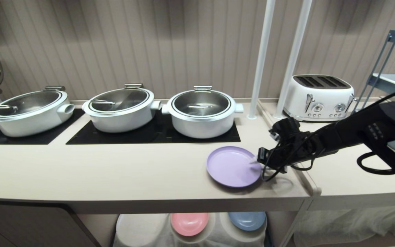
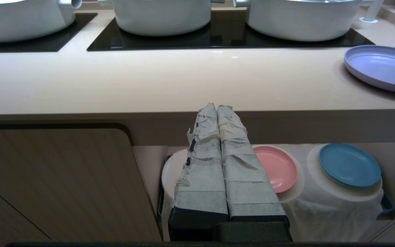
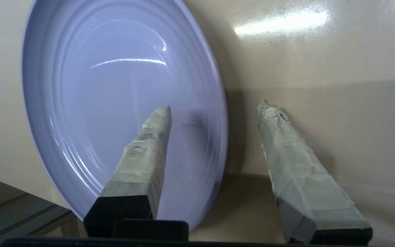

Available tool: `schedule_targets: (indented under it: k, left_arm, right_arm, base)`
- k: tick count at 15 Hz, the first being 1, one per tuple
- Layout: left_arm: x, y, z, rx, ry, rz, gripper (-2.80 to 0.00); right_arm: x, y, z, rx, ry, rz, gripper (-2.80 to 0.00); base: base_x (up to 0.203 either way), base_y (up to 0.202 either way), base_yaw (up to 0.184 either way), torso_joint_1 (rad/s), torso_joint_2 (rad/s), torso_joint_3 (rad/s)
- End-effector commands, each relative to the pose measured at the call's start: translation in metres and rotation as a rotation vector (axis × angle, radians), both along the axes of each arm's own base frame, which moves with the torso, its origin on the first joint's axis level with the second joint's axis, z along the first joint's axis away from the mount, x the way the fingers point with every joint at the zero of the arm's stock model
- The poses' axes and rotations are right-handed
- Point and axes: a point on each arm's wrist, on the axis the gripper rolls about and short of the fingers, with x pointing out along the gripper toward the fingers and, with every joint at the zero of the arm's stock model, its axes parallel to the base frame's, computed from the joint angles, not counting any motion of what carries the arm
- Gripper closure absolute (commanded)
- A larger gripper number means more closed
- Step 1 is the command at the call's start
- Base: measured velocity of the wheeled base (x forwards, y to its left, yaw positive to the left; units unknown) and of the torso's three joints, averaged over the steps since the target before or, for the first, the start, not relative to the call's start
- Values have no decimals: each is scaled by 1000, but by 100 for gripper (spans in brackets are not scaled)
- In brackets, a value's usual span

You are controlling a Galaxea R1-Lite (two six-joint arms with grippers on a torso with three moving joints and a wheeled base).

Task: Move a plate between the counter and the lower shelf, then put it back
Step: Put the plate

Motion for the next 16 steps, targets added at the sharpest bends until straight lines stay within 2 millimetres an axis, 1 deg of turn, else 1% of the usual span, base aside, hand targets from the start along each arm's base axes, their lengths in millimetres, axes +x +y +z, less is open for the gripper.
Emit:
schedule_targets:
  k: [1, 4, 6, 10, 13, 16]
  left_arm:
    - [0, 0, 0, 0, 0, 0, 0]
    - [0, 0, 0, 0, 0, 0, 0]
    - [0, 0, 0, 0, 0, 0, 0]
    - [0, 0, 0, 0, 0, 0, 0]
    - [0, 0, 0, 0, 0, 0, 0]
    - [0, 0, 0, 0, 0, 0, 0]
  right_arm:
    - [0, 0, 1, 3, 0, -2, -280]
    - [0, 0, 4, 5, -16, -4, -280]
    - [-1, -1, 12, 4, -32, -9, -280]
    - [-6, -7, 35, 3, -81, -28, -280]
    - [-15, -10, 57, -7, -125, -43, -280]
    - [-35, -15, 73, -11, -139, -45, -280]
  base:
    - [0, 0, 0, 0, 0, 0]
    - [0, 0, 0, 0, 0, 0]
    - [0, 0, 0, 0, 0, 0]
    - [0, 0, 0, 0, 0, 0]
    - [0, 0, 0, 0, 0, 0]
    - [0, 0, 0, 0, 0, 0]
